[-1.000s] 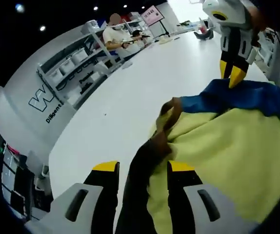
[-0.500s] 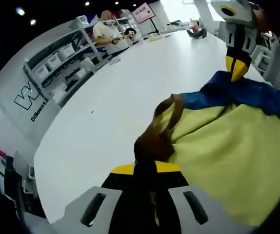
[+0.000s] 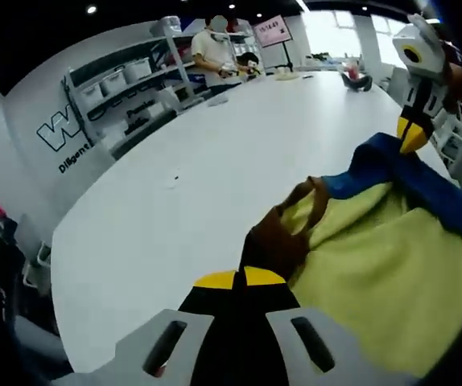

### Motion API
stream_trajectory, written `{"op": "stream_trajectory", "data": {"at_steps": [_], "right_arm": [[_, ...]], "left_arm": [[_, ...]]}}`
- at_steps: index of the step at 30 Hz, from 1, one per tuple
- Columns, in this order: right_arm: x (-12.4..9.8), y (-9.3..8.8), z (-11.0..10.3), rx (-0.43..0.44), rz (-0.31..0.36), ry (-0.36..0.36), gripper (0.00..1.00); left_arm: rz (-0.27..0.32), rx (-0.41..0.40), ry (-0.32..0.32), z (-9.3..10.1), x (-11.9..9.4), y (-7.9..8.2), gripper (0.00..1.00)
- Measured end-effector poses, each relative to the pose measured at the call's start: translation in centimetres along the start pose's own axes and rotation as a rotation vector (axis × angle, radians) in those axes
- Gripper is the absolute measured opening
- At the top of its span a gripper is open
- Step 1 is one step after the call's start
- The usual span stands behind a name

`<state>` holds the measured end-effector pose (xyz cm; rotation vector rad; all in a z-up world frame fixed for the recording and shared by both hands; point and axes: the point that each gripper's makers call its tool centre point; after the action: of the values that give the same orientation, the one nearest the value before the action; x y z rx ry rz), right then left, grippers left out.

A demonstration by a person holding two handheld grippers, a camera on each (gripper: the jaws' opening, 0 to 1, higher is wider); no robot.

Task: Fold the garment on the visible template until the final outline fits inside the template.

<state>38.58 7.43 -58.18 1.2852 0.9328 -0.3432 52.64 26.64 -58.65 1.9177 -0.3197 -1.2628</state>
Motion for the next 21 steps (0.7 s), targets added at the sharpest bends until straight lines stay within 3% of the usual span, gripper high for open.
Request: {"op": "stream_trajectory", "data": {"at_steps": [3, 6, 10, 12, 21], "right_arm": [[0.1, 0.7, 0.8, 0.075, 0.037, -0.006, 0.0], [0.3, 0.8, 1.7, 0.128, 0.055, -0.025, 0.0], [0.8, 1.4, 3.2, 0.196, 0.099, -0.043, 0.0], [1.1, 1.7, 3.5, 0.208, 0.114, -0.045, 0.0], [2.7, 2.4, 5.0, 0.375, 0.176, -0.045, 0.0]], "left_arm": [[0.024, -0.055, 0.01, -0.8, 0.2, 0.1, 0.0], [0.021, -0.143, 0.024, -1.7, 0.6, -0.4, 0.0], [0.074, -0.304, 0.05, -3.1, 0.8, -0.5, 0.0], [0.077, -0.345, 0.074, -3.8, 0.8, -0.9, 0.0], [0.052, -0.328, 0.149, -4.9, 1.2, -2.0, 0.0]]}}
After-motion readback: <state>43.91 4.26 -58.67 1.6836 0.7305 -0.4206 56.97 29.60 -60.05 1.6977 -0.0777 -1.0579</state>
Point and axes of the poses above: the point that each gripper's makers call its tool centre point, and the gripper's own axes: x roughly forward along the fingers, z roughly to its right, y roughly out of its top, and after that the axes turned 7 degrees about -y, right-handed
